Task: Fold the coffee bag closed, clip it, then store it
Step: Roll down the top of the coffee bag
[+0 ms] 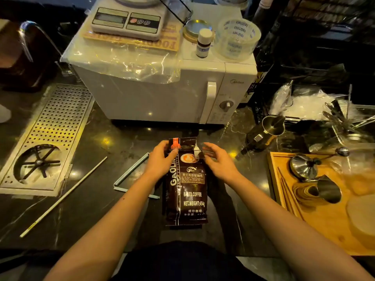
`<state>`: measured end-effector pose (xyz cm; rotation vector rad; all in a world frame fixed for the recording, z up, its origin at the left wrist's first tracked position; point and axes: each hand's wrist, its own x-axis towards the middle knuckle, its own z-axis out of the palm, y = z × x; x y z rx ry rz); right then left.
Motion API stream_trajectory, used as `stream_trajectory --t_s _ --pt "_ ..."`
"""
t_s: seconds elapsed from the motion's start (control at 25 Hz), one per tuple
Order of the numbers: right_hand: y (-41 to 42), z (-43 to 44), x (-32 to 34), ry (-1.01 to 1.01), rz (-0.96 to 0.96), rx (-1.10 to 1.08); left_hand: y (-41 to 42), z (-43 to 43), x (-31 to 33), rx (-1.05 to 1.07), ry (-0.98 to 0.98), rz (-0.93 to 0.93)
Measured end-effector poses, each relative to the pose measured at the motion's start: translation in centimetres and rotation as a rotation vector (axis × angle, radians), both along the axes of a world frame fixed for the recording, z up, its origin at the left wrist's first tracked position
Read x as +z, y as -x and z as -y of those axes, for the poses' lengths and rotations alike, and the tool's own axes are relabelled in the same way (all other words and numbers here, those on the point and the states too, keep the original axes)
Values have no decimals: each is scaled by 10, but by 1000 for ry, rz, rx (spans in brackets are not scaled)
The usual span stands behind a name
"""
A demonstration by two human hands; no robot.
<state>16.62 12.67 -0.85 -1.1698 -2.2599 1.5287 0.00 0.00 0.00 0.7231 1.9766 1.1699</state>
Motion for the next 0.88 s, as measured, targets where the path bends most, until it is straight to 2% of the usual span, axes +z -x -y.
stream_trajectory --t_s 0.08,0.24,0.48,0.64,0.76,0.84,0.88 --pt "6 -5 0 -52 13 14 0 -5 -1 14 -2 56" --pt "15 -8 -3 -8 -34 5 -2 -8 -3 53 -23 144" --pt "21 -20 -8 27 -88 -24 1 -19 -7 99 -30 171" --pt "27 -26 -9 85 -99 -46 6 -24 -10 131 -46 241" --pt "37 -25 -12 206 -120 -148 11 -31 -9 166 -65 269" --pt "42 -23 -12 296 -134 -230 20 -36 -3 110 -65 173" --pt "44 -23 -13 332 -143 -263 27 -41 -1 37 -30 40"
